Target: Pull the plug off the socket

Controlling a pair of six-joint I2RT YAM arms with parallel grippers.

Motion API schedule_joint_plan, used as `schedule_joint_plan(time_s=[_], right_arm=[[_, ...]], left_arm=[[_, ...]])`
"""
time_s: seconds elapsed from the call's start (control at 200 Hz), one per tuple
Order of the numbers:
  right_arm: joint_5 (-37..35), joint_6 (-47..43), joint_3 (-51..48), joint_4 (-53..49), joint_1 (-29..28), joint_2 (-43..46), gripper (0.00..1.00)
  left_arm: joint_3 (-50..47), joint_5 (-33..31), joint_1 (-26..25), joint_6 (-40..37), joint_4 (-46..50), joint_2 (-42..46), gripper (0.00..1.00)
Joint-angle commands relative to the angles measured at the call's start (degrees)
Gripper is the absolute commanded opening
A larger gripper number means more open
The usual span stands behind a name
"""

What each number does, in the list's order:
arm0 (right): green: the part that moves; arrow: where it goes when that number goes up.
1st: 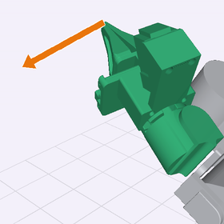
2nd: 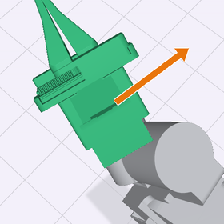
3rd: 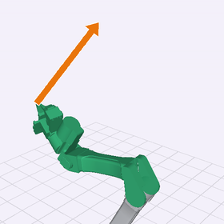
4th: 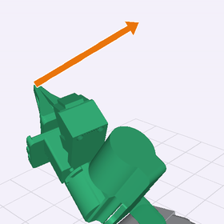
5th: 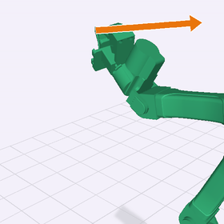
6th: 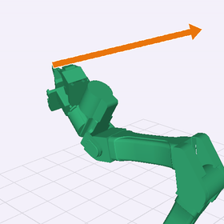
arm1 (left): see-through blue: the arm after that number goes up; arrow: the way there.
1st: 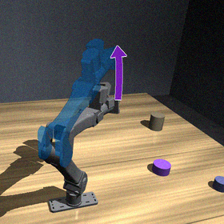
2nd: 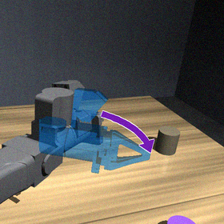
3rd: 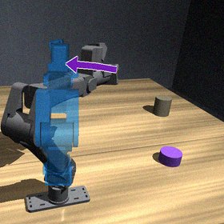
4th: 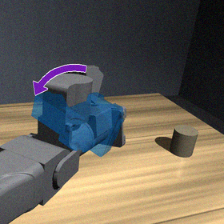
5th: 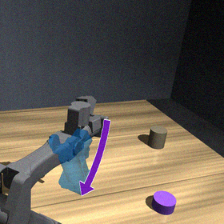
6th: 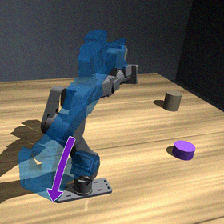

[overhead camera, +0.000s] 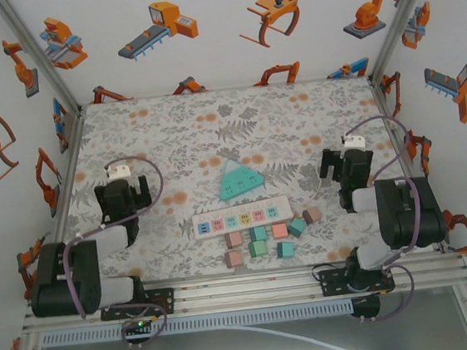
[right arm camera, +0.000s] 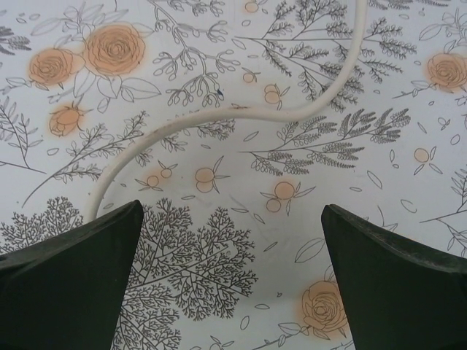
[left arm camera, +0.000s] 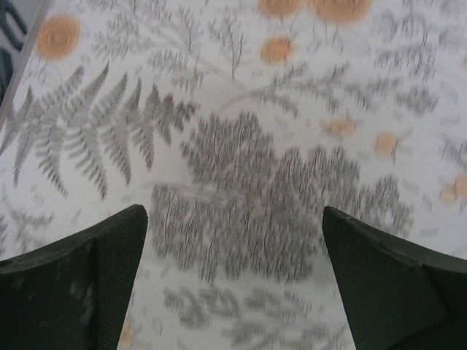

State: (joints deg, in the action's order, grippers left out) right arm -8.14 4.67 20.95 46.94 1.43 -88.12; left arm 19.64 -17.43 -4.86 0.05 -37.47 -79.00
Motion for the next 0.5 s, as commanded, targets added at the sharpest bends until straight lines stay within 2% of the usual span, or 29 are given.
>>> schedule_joint_plan(time_s=[0.0, 0.035, 0.095, 0.16, 0.225, 0.315, 0.496], right_arm=[[0.5, 0.5, 0.5, 4.3, 0.1, -0.3, 0.99], [0.5, 0.5, 0.5, 4.2, 0.1, -0.3, 0.99], [0.5, 0.5, 0.5, 4.2, 0.1, -0.3, 0.99], [0.6, 0.4, 0.5, 4.2, 0.1, -0.3, 0.99], [0.5, 0.5, 0.5, 4.2, 0.1, -0.3, 0.99], [0.6, 0.5, 0.5, 4.2, 0.1, -0.3, 0.99], [0.5, 0.2, 0.9, 3.6, 0.1, -0.4, 0.99]], left_arm=[[3.1, 10.4, 5.0, 5.3, -11.8, -9.4, 0.97], [1.2, 11.6, 5.1, 5.0, -17.0, -10.2, 0.97], [2.7, 11.3, 4.9, 5.1, -10.6, -8.4, 0.97], [1.9, 11.2, 4.9, 4.8, -14.3, -9.7, 0.97], [2.7, 10.3, 4.3, 4.5, -10.9, -8.5, 0.97], [3.3, 8.3, 2.5, 2.7, -11.1, -9.2, 0.97], [3.4, 8.3, 2.6, 2.7, -10.8, -9.2, 0.97]])
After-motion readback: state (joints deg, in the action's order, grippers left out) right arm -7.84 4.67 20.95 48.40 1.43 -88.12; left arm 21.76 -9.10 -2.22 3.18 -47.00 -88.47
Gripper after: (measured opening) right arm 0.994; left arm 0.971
